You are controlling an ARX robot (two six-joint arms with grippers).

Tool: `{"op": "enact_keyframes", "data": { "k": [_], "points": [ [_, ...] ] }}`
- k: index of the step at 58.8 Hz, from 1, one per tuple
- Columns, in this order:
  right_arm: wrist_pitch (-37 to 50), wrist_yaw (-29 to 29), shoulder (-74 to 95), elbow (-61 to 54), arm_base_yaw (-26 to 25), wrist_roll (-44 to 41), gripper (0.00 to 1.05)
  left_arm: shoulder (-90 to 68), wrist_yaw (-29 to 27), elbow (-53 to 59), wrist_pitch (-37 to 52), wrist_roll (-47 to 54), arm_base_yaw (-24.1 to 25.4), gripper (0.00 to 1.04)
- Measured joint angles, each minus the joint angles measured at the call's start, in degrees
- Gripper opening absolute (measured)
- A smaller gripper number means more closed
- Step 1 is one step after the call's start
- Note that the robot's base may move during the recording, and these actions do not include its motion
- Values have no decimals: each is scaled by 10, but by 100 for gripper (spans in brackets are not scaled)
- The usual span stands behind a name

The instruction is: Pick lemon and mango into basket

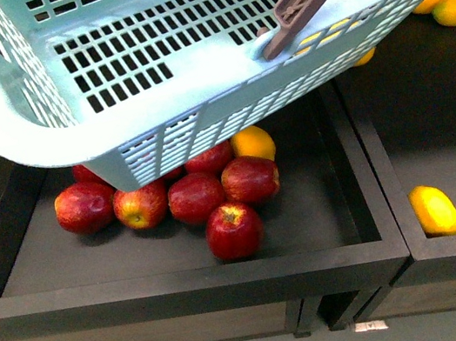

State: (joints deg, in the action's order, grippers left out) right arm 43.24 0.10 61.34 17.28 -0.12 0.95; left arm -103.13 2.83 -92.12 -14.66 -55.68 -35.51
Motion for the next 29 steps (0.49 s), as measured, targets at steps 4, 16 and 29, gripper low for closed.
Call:
{"op": "enact_keyframes", "data": {
  "k": [4, 16, 29],
  "points": [
    [2, -1, -31, -30, 0, -5, 2, 0, 1, 0, 0, 0, 0, 5],
    [-17, -1, -107, -88, 0, -6, 2, 0, 2, 0, 0, 0, 0, 5],
    [-42, -1, -163, -115, 0, -7, 20, 0, 1, 0, 0, -1, 0, 5]
  ]
}}
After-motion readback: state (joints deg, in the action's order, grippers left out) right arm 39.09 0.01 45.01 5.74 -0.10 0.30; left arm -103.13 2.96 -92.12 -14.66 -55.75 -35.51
